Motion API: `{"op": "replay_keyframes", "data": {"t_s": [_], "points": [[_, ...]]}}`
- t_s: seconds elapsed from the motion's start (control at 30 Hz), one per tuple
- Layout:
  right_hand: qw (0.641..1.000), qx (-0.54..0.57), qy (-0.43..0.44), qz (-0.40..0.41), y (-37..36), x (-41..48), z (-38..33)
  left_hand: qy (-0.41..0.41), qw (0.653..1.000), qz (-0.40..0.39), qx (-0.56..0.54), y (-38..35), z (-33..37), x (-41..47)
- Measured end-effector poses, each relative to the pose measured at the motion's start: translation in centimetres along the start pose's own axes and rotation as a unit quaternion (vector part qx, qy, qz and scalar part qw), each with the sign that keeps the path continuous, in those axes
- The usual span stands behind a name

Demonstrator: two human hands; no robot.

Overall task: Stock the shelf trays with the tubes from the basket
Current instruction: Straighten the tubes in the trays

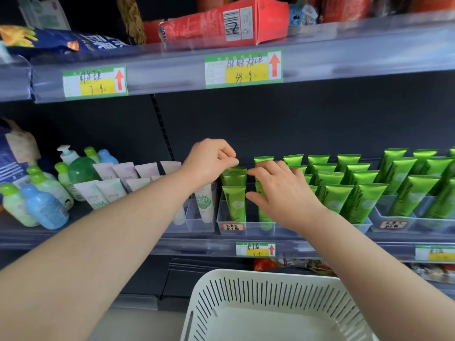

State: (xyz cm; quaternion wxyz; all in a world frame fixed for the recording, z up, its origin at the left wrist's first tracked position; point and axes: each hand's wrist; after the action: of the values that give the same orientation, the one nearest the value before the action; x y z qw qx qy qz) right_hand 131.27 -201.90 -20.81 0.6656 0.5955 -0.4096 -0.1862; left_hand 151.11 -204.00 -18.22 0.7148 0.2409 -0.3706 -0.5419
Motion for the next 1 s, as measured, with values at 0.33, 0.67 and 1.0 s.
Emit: {"op": "replay_keyframes", "data": {"t_s": [0.33, 0.67, 1.0], "points": [[1.000, -0.004, 0.001, -0.007, -0.4, 0.6, 0.8, -0.005, 0.985, -0.017, 0.170, -0.5, -0.6, 2.5], [1.000, 0.018, -0.016, 0.006, -0.5, 0.5, 2.0, -0.027, 0.982, 0.002, 0.186, -2.3, 1.0, 3.9], [1.000, 0.022, -0.018, -0.009, -0.7, 0.4, 1.9, -0.013, 0.990, -0.016, 0.138, -2.3, 0.6, 3.8]]}}
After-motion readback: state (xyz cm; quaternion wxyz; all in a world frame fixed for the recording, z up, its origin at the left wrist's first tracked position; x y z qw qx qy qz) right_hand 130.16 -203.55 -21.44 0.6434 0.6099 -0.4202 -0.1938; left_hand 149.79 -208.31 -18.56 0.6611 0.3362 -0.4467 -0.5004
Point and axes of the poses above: each hand's wrist, its own x-axis towards the middle knuckle, its own y-axis out of the back of the hand, z = x × y, and after that the axes turned 2 degrees about y, right-handed
